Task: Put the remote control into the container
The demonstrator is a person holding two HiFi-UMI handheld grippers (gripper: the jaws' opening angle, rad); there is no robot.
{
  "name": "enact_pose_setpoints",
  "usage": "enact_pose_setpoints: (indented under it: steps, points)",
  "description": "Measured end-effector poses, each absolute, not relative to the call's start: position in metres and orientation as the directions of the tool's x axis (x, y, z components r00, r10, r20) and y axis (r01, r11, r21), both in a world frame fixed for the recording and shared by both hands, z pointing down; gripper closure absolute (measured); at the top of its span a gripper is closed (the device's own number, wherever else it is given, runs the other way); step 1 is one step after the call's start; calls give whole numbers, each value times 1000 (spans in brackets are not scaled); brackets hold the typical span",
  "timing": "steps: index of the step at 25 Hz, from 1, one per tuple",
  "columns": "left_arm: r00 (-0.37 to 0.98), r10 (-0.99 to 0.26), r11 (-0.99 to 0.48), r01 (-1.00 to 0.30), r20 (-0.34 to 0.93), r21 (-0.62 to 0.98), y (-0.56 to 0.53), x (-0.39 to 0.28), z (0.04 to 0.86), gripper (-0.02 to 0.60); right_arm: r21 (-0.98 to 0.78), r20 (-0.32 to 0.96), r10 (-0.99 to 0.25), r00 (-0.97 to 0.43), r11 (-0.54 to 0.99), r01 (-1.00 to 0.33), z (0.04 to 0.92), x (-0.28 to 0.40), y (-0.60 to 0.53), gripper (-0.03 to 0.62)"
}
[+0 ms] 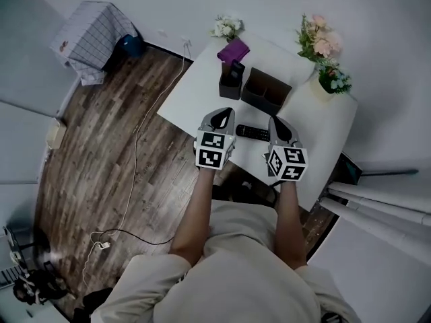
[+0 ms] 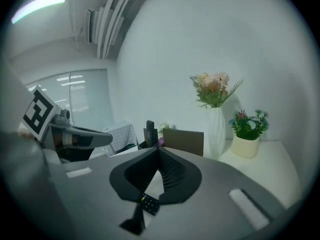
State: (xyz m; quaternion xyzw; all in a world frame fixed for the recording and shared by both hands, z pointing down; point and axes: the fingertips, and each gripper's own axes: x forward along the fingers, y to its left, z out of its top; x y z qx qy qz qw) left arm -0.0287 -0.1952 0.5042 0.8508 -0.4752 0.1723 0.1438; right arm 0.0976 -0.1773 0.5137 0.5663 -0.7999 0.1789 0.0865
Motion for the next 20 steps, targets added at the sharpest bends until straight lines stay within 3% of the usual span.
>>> enact_pose_setpoints:
  steps: [8, 17, 20]
  points:
    - [415, -771, -466, -884, 483, 16, -181, -27, 521, 577, -187, 371, -828, -421, 378, -907, 536, 91, -171, 591]
    - [453, -747, -533, -845, 486, -33, -196, 3, 524, 577, 24, 391, -825, -409, 453, -891, 531, 88, -177, 591]
    - [464, -736, -551, -834, 493, -39, -199, 7, 522, 577, -1, 387, -827, -407, 441, -897, 526, 91, -174, 591]
